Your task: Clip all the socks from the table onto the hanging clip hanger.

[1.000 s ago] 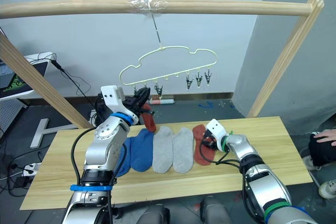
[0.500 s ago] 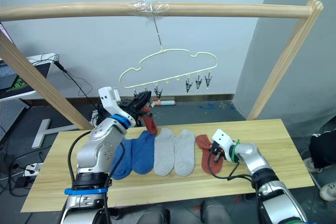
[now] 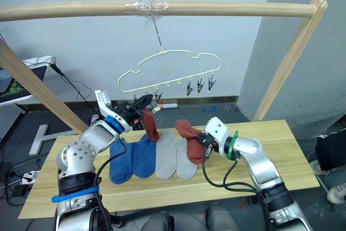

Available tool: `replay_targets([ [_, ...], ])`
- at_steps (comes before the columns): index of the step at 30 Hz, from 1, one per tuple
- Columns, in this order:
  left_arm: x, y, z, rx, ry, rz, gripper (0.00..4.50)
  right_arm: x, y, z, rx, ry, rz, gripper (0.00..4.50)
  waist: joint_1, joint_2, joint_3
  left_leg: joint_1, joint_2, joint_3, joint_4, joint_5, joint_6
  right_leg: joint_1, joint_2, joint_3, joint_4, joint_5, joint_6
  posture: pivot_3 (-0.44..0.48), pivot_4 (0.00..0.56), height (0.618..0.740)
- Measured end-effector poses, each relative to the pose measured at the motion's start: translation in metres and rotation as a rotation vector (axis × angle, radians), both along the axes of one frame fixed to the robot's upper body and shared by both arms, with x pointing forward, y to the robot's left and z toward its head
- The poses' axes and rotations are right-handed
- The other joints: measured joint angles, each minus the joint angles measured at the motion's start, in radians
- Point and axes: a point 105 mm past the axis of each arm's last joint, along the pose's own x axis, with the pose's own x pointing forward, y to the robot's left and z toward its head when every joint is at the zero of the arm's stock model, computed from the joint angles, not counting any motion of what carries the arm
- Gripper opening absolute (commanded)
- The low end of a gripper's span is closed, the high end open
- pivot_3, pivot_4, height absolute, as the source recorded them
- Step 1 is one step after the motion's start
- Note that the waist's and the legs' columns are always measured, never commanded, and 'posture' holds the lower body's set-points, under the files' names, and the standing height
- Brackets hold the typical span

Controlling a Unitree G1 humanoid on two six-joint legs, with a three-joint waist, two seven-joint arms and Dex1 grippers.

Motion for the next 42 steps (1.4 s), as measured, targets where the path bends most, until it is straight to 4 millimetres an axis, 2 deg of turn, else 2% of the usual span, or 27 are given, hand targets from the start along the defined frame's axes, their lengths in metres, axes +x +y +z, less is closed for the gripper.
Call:
replay_targets([
  [3,-0.001,-0.002,0.001,-0.004,0.002,-0.008,0.01,0.000,0.020,0.008,0.036,-0.009,0.018,0.05,0.001,0.000,0.000,-0.001,0.000,-0.001,0.000,0.000,0.000,-0.001,-0.002,0.000,0.000,0.000,0.000,0.032,0.171,0.740],
  [5,-0.001,-0.002,0.002,0.001,-0.003,-0.005,0.01,0.001,0.024,0.013,0.046,-0.020,0.024,0.05,0.006,0.000,0.000,-0.001,0.000,-0.001,0.000,0.000,0.000,-0.001,-0.002,0.000,0.000,0.000,0.000,0.032,0.171,0.740],
  [12,-0.004,-0.003,0.003,-0.008,-0.006,-0.006,0.01,0.003,0.030,0.017,0.068,-0.022,0.018,0.05,0.008,0.000,0.000,-0.005,0.000,-0.001,0.000,0.000,0.000,-0.004,-0.004,-0.001,0.000,0.000,0.000,0.040,0.166,0.740],
  [17,-0.005,-0.005,0.002,-0.005,-0.005,-0.015,0.01,0.009,0.036,0.028,0.081,-0.053,0.018,0.05,0.008,0.000,0.000,-0.006,0.000,-0.001,0.000,0.000,0.000,-0.006,-0.004,-0.003,0.000,0.000,0.000,0.040,0.166,0.740],
  [22,-0.005,-0.007,0.002,-0.003,-0.008,-0.023,0.01,0.008,0.040,0.028,0.086,-0.052,0.027,0.05,0.008,0.000,0.000,-0.013,0.000,-0.002,0.000,0.000,0.000,-0.012,-0.004,-0.001,0.001,0.000,0.000,0.040,0.166,0.740],
  [37,-0.008,-0.011,0.003,0.007,-0.019,-0.037,0.01,0.008,0.048,0.036,0.105,-0.066,0.043,0.05,0.009,0.000,0.000,-0.013,0.000,-0.002,0.000,0.000,0.000,-0.012,-0.006,-0.002,0.000,0.000,0.000,0.047,0.155,0.740],
  [42,-0.012,-0.007,-0.003,0.013,-0.005,-0.031,1.66,0.008,0.047,0.036,0.104,-0.066,0.042,0.00,0.009,0.000,0.000,-0.013,0.000,-0.003,0.000,0.000,0.000,-0.012,-0.006,-0.002,0.000,0.000,0.000,0.047,0.155,0.740],
])
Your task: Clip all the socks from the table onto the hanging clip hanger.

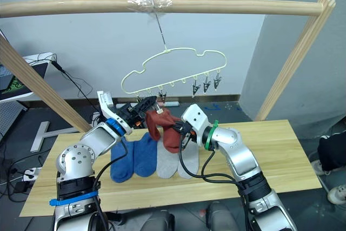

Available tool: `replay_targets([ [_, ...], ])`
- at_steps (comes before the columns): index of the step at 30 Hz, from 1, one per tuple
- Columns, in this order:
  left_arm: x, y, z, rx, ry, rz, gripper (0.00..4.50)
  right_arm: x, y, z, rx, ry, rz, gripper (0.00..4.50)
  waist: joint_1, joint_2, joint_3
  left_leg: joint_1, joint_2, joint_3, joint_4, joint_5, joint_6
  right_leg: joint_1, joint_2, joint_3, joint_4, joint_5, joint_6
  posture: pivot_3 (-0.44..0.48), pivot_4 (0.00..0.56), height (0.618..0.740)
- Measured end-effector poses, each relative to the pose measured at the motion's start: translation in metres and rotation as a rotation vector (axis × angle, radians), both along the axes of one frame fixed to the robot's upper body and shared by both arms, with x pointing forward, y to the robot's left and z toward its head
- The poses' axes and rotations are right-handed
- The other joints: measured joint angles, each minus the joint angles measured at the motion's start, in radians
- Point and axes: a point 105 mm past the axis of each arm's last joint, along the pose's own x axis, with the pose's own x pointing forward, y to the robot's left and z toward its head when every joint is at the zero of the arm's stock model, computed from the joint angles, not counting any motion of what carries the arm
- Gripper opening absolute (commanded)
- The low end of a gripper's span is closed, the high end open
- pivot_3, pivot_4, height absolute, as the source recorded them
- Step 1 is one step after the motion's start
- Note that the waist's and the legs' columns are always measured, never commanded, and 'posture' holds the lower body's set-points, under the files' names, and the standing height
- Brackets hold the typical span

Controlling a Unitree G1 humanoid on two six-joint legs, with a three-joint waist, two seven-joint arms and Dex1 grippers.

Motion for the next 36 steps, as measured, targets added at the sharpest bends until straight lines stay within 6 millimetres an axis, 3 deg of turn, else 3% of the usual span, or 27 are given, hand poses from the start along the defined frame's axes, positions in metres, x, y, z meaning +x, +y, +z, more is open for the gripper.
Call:
replay_targets([
  [9,-0.002,0.003,-0.003,0.009,0.011,0.004,4.46,-0.001,0.001,-0.001,0.006,0.015,0.003,0.00,0.001,0.000,0.000,0.000,0.000,0.000,0.000,0.000,0.000,0.000,0.000,0.000,0.000,0.000,0.000,0.049,0.161,0.740],
  [13,-0.015,0.005,-0.006,0.016,0.022,-0.024,4.49,-0.002,0.004,0.000,0.028,0.034,0.010,0.00,0.000,0.000,0.000,-0.001,0.001,-0.001,0.000,0.000,0.000,-0.001,0.000,0.000,0.000,0.000,0.000,0.049,0.161,0.740],
  [16,-0.024,0.008,-0.002,0.025,0.015,-0.046,4.50,-0.003,0.006,-0.001,0.036,0.056,0.014,0.82,0.001,0.000,0.000,-0.001,0.000,-0.001,0.000,0.000,0.000,-0.001,-0.001,0.000,0.000,0.000,0.000,0.059,0.165,0.740],
  [26,-0.030,0.018,-0.001,0.058,0.012,-0.035,4.50,-0.008,0.011,-0.004,0.079,0.142,0.041,4.31,0.005,0.000,0.000,-0.001,0.000,-0.001,0.000,0.000,0.000,-0.001,-0.001,-0.001,0.000,0.000,0.000,0.077,0.163,0.740],
  [27,-0.031,0.018,-0.001,0.062,0.013,-0.036,4.50,-0.007,0.010,-0.004,0.077,0.142,0.040,4.47,0.005,0.000,0.000,-0.001,0.000,-0.001,0.000,0.000,0.000,-0.001,-0.002,-0.001,0.000,0.000,0.000,0.077,0.163,0.740],
  [36,-0.026,0.007,-0.014,0.302,-0.050,-0.007,4.50,0.003,-0.010,-0.006,0.033,0.098,-0.024,4.47,0.006,0.001,0.000,-0.001,-0.001,0.000,0.000,0.000,0.000,-0.001,-0.002,-0.001,0.000,0.000,0.000,0.065,0.164,0.740],
])
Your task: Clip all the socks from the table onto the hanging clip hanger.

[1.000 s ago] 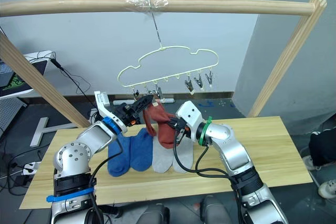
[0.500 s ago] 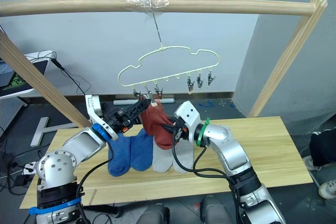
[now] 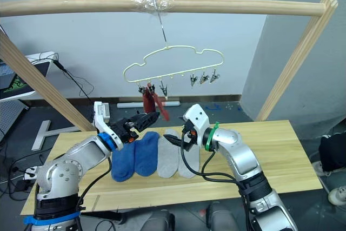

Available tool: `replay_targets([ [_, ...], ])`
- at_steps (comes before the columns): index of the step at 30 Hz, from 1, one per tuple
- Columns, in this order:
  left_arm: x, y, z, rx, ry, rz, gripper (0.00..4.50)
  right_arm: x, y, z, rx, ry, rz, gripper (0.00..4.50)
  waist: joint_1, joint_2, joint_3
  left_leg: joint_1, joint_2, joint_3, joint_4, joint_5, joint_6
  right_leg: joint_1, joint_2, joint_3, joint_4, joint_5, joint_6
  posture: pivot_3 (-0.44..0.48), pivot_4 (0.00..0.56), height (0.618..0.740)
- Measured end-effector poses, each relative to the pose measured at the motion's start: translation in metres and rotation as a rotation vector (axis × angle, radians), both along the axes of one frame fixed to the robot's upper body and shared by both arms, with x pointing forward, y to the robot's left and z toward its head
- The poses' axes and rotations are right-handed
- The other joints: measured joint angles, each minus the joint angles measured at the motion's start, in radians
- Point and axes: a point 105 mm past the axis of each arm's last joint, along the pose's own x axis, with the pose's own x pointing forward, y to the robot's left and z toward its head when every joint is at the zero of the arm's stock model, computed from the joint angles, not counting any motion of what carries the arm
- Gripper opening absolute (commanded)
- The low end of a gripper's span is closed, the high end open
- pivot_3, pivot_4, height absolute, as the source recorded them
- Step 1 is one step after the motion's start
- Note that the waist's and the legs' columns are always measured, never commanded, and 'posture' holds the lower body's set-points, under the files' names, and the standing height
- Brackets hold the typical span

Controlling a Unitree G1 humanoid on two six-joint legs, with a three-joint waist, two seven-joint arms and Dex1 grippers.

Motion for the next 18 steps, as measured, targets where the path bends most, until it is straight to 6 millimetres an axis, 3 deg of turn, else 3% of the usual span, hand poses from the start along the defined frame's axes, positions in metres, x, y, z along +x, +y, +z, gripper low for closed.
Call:
replay_targets([
  [2,0.004,-0.004,0.003,0.081,-0.067,0.001,4.50,0.004,-0.010,0.001,-0.004,-0.005,-0.022,4.47,0.001,0.000,0.000,0.000,0.000,0.001,0.000,0.000,0.000,0.000,0.000,0.000,0.000,0.000,0.000,0.062,0.163,0.740],
  [5,0.007,-0.016,0.007,0.175,-0.170,-0.005,3.60,0.010,-0.026,0.004,-0.015,-0.014,-0.057,4.50,0.003,0.000,0.000,0.000,0.000,0.002,0.000,0.000,0.000,0.000,0.000,0.001,-0.001,0.000,0.000,0.056,0.163,0.740],
  [10,0.018,-0.028,0.018,0.227,-0.289,0.024,2.18,0.011,-0.034,0.012,0.013,-0.028,-0.066,4.50,0.003,0.000,0.000,-0.001,0.000,0.003,0.000,0.000,0.000,0.000,0.000,0.000,0.000,0.000,0.000,0.051,0.162,0.740],
  [18,0.032,-0.039,0.004,0.287,-0.311,0.075,2.18,0.006,-0.048,0.041,0.072,-0.099,-0.048,4.50,0.002,0.000,0.000,-0.001,-0.001,0.003,0.000,0.000,0.001,0.000,0.000,0.000,-0.001,0.000,0.000,0.020,0.159,0.740],
])
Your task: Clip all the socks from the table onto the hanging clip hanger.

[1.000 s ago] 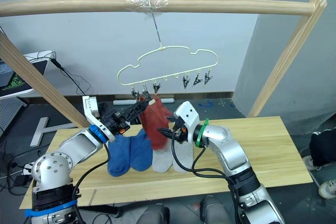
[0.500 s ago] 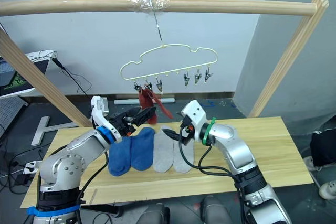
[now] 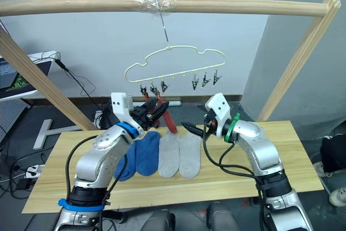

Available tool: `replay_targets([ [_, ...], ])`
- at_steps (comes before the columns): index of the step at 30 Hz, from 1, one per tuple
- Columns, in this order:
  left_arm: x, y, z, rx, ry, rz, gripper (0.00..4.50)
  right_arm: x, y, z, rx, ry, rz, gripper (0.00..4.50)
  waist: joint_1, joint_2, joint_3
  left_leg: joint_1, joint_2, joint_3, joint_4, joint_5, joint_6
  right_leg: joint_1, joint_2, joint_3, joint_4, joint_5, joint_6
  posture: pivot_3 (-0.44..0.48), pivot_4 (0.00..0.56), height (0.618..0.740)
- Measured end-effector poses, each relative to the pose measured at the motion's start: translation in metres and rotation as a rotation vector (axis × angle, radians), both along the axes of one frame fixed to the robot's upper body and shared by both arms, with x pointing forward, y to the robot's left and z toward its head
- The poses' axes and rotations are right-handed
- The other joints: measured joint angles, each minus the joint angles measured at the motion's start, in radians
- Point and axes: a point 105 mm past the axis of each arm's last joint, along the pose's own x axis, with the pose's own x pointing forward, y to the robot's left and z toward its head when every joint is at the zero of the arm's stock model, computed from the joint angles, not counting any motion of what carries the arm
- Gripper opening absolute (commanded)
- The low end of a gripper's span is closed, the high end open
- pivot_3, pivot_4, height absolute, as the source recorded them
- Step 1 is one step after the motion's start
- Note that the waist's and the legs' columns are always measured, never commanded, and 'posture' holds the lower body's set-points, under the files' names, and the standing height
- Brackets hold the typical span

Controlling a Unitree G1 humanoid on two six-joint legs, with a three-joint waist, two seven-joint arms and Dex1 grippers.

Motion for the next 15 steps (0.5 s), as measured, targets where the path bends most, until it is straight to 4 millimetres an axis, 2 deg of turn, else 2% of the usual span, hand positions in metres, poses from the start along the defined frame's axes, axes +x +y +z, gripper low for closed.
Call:
replay_targets([
  [8,0.019,-0.004,-0.004,0.020,-0.029,0.056,2.18,-0.008,0.004,0.037,0.100,-0.066,0.069,4.50,-0.006,0.000,0.000,0.000,0.000,0.001,0.000,0.000,0.000,0.000,0.002,-0.001,0.001,0.000,0.000,0.007,0.154,0.740],
  [15,0.028,-0.006,-0.009,0.030,-0.017,0.073,2.18,-0.008,0.002,0.038,0.092,-0.070,0.061,4.50,-0.006,0.000,0.000,0.000,0.000,0.001,0.000,0.000,0.000,0.000,0.001,0.000,0.001,0.000,0.000,-0.012,0.147,0.740],
])
